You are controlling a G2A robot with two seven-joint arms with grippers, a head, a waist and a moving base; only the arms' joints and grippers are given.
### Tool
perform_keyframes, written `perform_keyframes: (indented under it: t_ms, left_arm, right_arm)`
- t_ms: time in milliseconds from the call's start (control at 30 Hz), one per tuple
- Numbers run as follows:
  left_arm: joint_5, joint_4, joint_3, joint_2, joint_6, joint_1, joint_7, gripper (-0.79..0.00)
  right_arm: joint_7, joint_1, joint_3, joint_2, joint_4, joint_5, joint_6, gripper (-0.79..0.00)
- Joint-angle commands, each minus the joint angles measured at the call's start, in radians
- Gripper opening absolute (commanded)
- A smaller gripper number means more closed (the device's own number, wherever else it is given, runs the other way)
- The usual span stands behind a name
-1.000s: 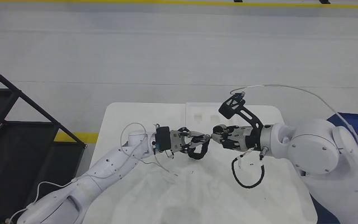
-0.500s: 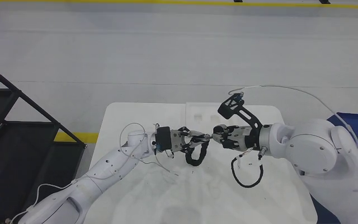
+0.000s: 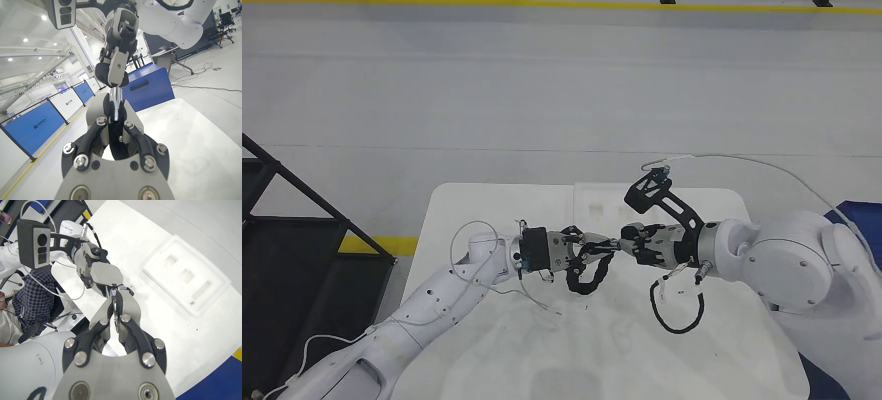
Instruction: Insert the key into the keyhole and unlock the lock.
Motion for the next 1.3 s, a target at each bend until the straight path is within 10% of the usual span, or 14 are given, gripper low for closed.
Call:
perform_keyframes:
  t_ms: [0,133,167,200,233,500,967,1267]
  left_arm:
    - [0.002,-0.006,-0.003,0.0,-0.004,0.004,-0.003,-0.785]
    - [0.004,-0.008,-0.006,-0.003,-0.013,0.008,-0.002,-0.785]
    - [0.003,-0.007,-0.006,-0.004,-0.016,0.009,0.001,-0.785]
    - [-0.001,-0.004,-0.006,-0.006,-0.02,0.01,0.005,-0.785]
    - [-0.004,0.001,-0.006,-0.007,-0.023,0.011,0.009,-0.785]
    - [-0.046,0.051,0.005,-0.025,-0.059,0.008,0.042,-0.785]
    - [-0.237,0.101,0.01,-0.051,-0.332,-0.027,-0.074,-0.785]
    - [-0.355,0.118,-0.01,-0.053,-0.461,-0.055,-0.224,-0.785]
  right_arm:
    - [-0.002,0.004,-0.004,-0.001,0.003,0.002,0.002,-0.785]
    - [-0.011,0.006,-0.008,-0.002,0.011,0.008,0.005,-0.785]
    - [-0.015,0.006,-0.008,-0.003,0.012,0.012,0.004,-0.539]
    - [-0.019,0.006,-0.006,-0.003,0.014,0.013,0.005,-0.089]
    - [-0.024,0.005,-0.004,-0.003,0.015,0.015,0.004,0.0]
    - [-0.083,-0.009,0.034,-0.001,0.014,0.06,-0.062,0.0]
    - [-0.044,-0.04,0.117,0.036,-0.02,-0.054,-0.604,0.0]
    - [-0.101,-0.094,0.125,0.049,0.017,-0.054,-0.734,0.0]
